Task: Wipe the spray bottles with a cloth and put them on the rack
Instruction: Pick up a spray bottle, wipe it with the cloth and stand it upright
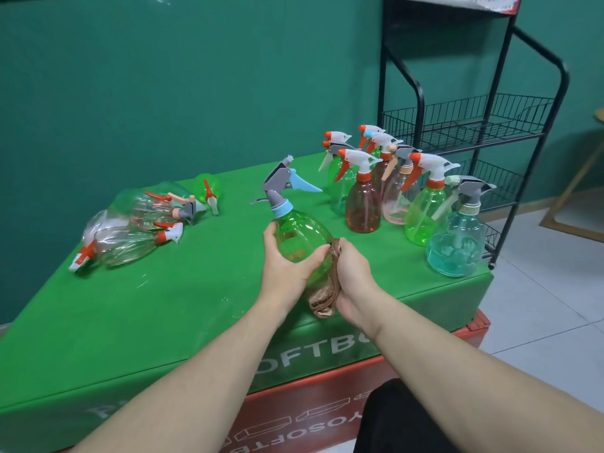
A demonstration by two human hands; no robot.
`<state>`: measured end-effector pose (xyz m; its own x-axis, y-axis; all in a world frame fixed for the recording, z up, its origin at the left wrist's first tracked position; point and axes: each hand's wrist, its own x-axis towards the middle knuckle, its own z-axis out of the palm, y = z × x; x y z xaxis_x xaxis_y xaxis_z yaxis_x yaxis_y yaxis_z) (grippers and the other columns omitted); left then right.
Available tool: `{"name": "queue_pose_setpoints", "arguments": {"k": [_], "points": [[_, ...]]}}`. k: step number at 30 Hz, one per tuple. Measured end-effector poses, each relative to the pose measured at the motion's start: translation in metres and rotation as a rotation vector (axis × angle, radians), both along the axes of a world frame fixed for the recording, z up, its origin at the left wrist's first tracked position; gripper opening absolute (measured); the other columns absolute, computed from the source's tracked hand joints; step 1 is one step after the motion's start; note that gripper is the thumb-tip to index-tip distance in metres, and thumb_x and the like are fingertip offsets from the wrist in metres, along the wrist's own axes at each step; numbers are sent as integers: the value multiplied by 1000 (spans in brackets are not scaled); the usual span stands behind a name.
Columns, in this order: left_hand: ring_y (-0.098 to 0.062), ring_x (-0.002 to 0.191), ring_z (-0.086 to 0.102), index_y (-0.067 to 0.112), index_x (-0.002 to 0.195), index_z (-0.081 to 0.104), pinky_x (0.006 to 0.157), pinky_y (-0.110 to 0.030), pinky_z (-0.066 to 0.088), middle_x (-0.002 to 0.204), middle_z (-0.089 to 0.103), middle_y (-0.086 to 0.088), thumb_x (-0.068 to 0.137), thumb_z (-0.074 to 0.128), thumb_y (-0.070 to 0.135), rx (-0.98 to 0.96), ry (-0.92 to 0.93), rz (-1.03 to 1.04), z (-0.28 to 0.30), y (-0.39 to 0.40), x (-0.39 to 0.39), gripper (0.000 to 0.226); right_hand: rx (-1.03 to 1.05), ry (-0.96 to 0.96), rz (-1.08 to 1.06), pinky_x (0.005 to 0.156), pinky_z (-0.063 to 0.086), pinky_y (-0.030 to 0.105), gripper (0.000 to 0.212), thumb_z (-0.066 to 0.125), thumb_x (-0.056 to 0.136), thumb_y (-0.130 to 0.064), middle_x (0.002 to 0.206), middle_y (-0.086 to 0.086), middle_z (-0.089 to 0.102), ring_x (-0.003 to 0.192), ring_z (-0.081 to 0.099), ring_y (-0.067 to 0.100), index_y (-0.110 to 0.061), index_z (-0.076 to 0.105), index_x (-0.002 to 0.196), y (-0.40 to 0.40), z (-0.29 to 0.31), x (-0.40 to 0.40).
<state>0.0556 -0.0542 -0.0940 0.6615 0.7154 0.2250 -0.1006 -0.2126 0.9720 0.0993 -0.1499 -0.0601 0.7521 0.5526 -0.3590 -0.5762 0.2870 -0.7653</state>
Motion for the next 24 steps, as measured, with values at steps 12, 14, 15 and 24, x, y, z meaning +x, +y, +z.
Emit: {"name": "queue_pose_setpoints", "arguments": {"k": [12, 14, 15, 24], "points": [[3, 104, 63, 33, 137, 36, 87, -8, 44, 116, 61, 17, 72, 95, 24, 136, 144, -70, 7, -8, 35, 88, -158, -207, 28, 57, 57, 30, 36, 55, 103, -41, 99, 9, 72, 78, 71, 21, -10, 60, 122, -46, -6, 40], [-12, 117, 61, 34, 140, 36, 102, -25, 46, 127, 61, 8, 66, 97, 38, 154, 170, -64, 9, -11, 46, 95, -180, -214, 7, 60, 58, 33, 37, 61, 99, -39, 97, 10, 66, 78, 68, 22, -11, 58, 123, -56, -7, 49], [-17, 122, 58, 35, 141, 36, 107, -33, 45, 133, 59, 4, 63, 96, 45, 165, 184, -57, 8, -13, 53, 99, -185, -218, -1, 62, 60, 34, 37, 65, 97, -37, 97, 10, 63, 78, 67, 22, -11, 56, 122, -62, -9, 54], [-23, 129, 55, 24, 148, 36, 113, -39, 42, 141, 56, -5, 65, 97, 36, 229, 296, -82, 4, -41, 114, 104, -463, -522, -9, 99, 54, 43, 47, 76, 85, -34, 107, -2, 68, 99, 69, 18, -32, 49, 124, -101, -21, 85]]}}
